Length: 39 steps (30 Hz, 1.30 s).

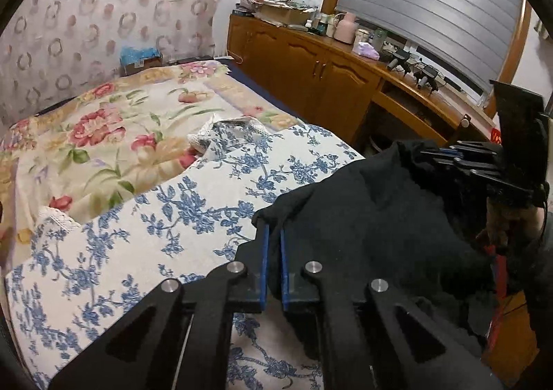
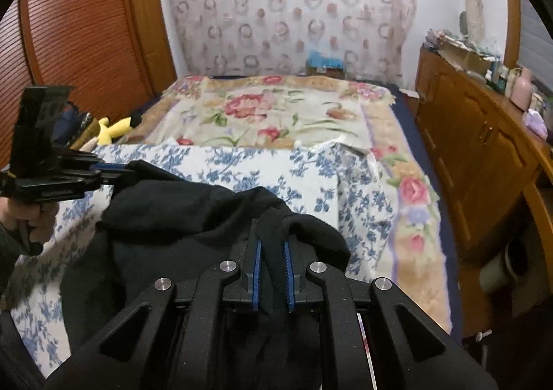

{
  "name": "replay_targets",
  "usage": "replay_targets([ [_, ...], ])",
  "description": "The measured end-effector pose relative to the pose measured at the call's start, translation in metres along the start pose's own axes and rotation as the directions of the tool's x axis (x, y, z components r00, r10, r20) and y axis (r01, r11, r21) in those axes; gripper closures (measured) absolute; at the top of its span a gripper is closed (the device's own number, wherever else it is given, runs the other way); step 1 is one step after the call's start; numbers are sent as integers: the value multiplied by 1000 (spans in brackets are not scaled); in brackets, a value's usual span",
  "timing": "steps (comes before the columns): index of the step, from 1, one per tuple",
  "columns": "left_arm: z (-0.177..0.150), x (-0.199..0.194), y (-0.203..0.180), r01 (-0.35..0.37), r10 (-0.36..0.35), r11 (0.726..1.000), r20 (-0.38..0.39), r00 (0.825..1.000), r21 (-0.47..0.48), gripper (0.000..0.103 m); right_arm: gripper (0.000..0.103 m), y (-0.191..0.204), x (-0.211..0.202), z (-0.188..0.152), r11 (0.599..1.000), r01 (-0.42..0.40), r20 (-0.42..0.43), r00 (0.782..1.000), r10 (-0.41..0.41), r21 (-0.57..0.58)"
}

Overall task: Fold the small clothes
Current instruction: 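Grasp the T-shirt edge with the left tool while the right tool holds its edge, then lift the T-shirt with both tools and lay it flat on the quilt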

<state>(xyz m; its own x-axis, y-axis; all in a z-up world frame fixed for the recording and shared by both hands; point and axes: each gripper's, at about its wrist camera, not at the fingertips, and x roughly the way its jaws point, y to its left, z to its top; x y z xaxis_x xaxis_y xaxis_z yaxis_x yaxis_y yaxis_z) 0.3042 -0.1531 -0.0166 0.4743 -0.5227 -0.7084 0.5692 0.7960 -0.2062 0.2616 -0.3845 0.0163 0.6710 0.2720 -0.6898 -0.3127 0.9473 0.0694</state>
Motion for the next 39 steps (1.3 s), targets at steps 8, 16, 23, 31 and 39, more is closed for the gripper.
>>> replay_targets([
  [8, -2, 20, 9, -37, 37, 999, -39, 999, -6, 99, 67, -37, 48, -15, 989, 121, -101, 988, -113, 81],
  [16, -5, 30, 14, -37, 35, 999, -61, 997, -23, 99, 29, -72, 62, -25, 971, 61, -135, 990, -30, 232],
  [23, -6, 33, 14, -35, 33, 999, -63, 997, -24, 99, 34, -56, 59, -26, 982, -18, -130, 991, 42, 186],
  [31, -1, 21, 4, -23, 23, 1000, -26, 999, -5, 100, 94, -35, 50, -23, 996, -38, -107, 993, 46, 77],
  [39, 15, -55, -13, 27, -26, 1000, 146, 989, 0, 101, 96, -9, -25, -1, 997, -61, 96, 994, 56, 47],
])
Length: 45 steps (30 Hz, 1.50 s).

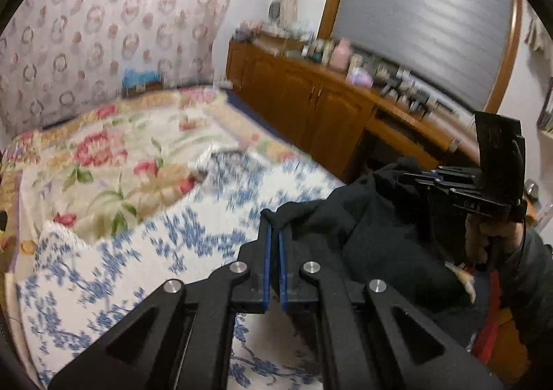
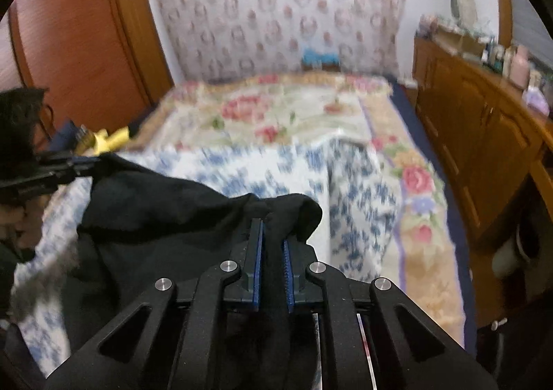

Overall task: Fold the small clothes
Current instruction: 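Lift the T-shirt with both tools and lay it flat on the quilt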

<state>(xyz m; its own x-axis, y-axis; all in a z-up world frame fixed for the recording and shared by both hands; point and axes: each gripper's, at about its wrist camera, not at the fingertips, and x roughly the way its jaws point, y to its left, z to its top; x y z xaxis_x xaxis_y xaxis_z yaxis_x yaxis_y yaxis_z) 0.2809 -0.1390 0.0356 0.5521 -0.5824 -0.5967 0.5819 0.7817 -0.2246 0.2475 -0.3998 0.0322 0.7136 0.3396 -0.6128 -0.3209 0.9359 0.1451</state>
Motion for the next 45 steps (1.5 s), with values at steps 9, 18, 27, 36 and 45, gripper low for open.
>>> replay_targets([
  [9, 37, -144, -20, -73, 52, 995, 282, 958, 63, 102, 96, 79, -109, 63, 990, -12, 291, 955, 52, -139],
  [18, 17, -267, -20, -206, 155, 977, 465, 872, 61, 102, 96, 146, -179, 78, 971, -31, 462, 876, 140, -236],
  [27, -22, -340, -16, -270, 208, 962, 523, 827, 45, 102, 96, 208, -210, 66, 936, -98, 469, 845, 258, -338],
  [36, -26, -311, 16, -320, 287, 948, 426, 858, 5, 102, 96, 220, -182, 76, 922, -154, 370, 882, 290, -356],
  [45, -34, -142, 105, -419, 419, 908, 89, 903, -29, 86, 51, 179, 28, 97, 952, 97, 71, 994, -80, -289],
])
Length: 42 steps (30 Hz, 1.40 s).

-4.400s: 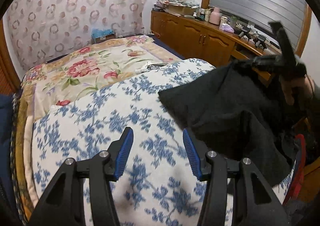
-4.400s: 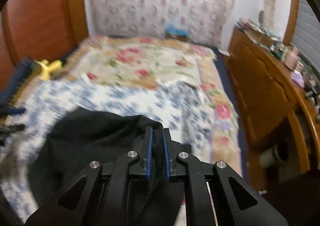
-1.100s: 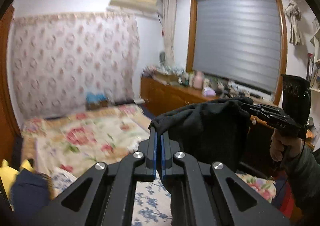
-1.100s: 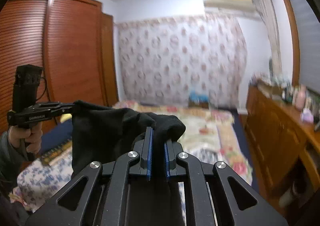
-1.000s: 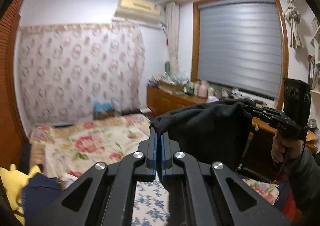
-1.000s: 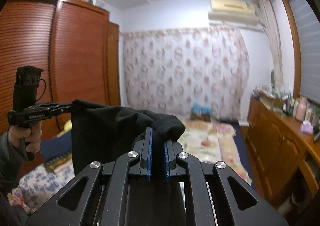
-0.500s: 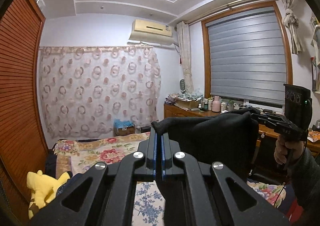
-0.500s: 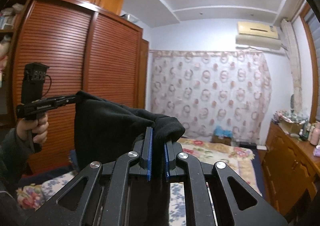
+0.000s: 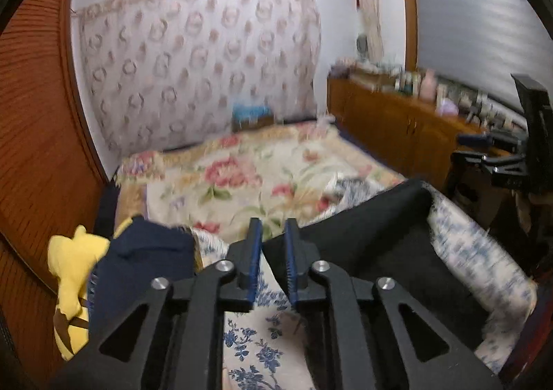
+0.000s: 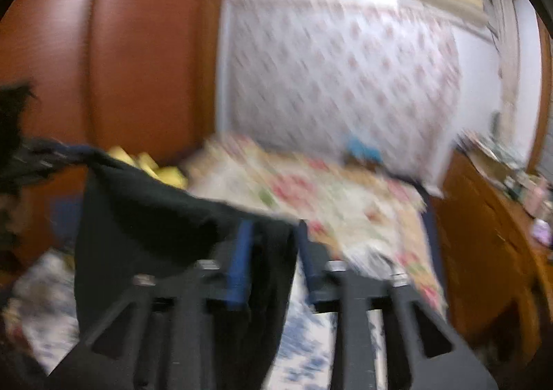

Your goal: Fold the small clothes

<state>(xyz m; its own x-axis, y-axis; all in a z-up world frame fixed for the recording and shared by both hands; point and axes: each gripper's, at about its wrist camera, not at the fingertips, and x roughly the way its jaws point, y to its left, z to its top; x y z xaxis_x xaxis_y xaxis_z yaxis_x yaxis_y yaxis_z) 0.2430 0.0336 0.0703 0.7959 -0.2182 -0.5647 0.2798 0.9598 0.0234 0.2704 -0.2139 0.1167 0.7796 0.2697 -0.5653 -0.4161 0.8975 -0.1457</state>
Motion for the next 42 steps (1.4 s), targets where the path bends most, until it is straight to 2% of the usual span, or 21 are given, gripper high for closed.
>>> replay_targets([
  [2, -10, 16, -1, 34, -35, 999, -33, 999, -16, 66, 48, -6, 18, -13, 1000, -3, -42, 999, 3, 11],
  [5, -29, 25, -11, 59, -59, 998, -69, 996, -11, 57, 47, -8, 24, -37, 999, -29, -59, 998, 31, 28],
  [10, -61, 23, -22, 61, -64, 998, -102, 993, -28, 56, 47, 8, 17, -70, 996, -75, -91, 993, 79, 46],
  [16, -109, 17, -36, 88, -94, 995, -170, 981, -37, 56, 47, 32, 3, -107, 992, -111, -114, 987, 117, 61],
  [25, -168, -15, -54, 117, -130, 991, -233, 964, -66, 56, 47, 63, -15, -149, 985, -158, -142, 976, 166, 64],
  [37, -204, -33, -65, 168, -191, 980, -276, 942, -106, 56, 47, 99, -28, -168, 982, -189, -153, 970, 190, 19],
  [42, -208, -41, -73, 175, -199, 978, -270, 942, -109, 56, 46, 109, -30, -171, 976, -219, -163, 963, 216, 5],
])
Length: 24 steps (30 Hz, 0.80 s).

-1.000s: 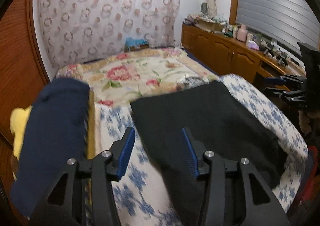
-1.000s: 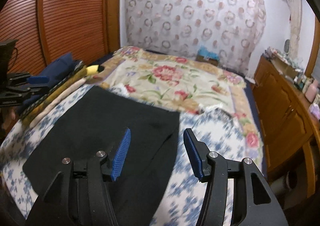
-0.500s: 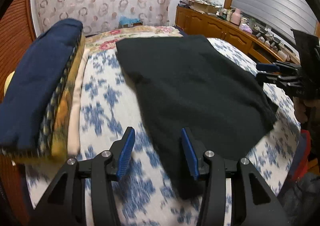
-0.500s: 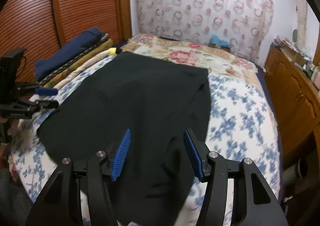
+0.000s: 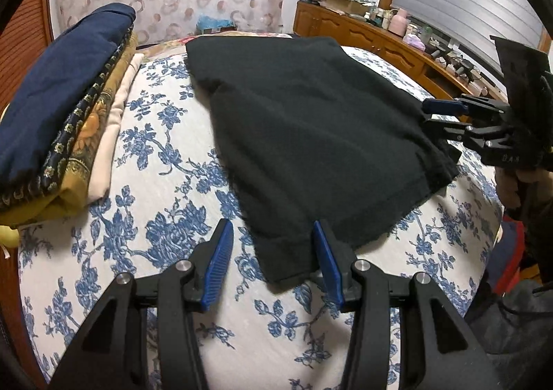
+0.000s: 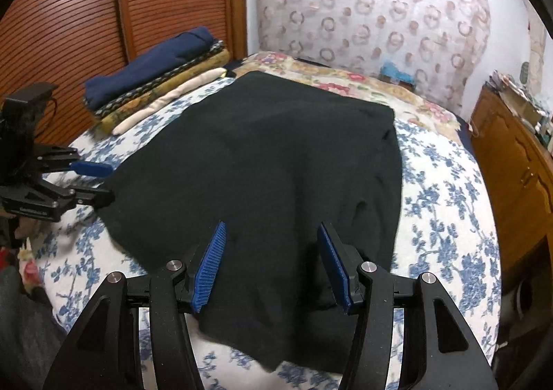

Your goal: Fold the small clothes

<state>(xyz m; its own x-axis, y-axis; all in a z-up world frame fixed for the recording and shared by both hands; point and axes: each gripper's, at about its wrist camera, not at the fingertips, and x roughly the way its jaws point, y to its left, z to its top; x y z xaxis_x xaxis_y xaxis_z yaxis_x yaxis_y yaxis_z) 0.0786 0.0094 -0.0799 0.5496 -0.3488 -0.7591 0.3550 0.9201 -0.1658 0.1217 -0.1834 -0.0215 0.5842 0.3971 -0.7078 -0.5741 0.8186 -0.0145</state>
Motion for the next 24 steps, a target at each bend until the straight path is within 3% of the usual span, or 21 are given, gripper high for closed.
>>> replay_targets([
  [5, -4, -2, -9, 53, -53, 998, -8, 999, 31, 58, 42, 9, 1, -2, 999, -33, -2, 999, 33, -10],
  [6, -3, -2, -10, 55, -55, 998, -11, 998, 35, 62, 41, 12, 2, -3, 999, -45, -4, 999, 45, -15],
  [10, -1, -4, -9, 67, -67, 997, -10, 998, 26, 93, 41, 21, 3, -7, 997, -72, -13, 997, 71, -33],
  [11, 1, -5, -10, 71, -71, 997, -9, 997, 29, 95, 40, 23, 4, -8, 996, -79, -13, 997, 79, -38],
  [18, 45, -33, -22, 115, -123, 991, 112, 986, 74, 96, 38, 33, 5, -12, 988, -139, -20, 990, 138, -64],
  [24, 85, -38, -27, 110, -128, 988, 181, 975, 104, 97, 36, 36, 4, -14, 985, -150, -17, 989, 149, -81],
])
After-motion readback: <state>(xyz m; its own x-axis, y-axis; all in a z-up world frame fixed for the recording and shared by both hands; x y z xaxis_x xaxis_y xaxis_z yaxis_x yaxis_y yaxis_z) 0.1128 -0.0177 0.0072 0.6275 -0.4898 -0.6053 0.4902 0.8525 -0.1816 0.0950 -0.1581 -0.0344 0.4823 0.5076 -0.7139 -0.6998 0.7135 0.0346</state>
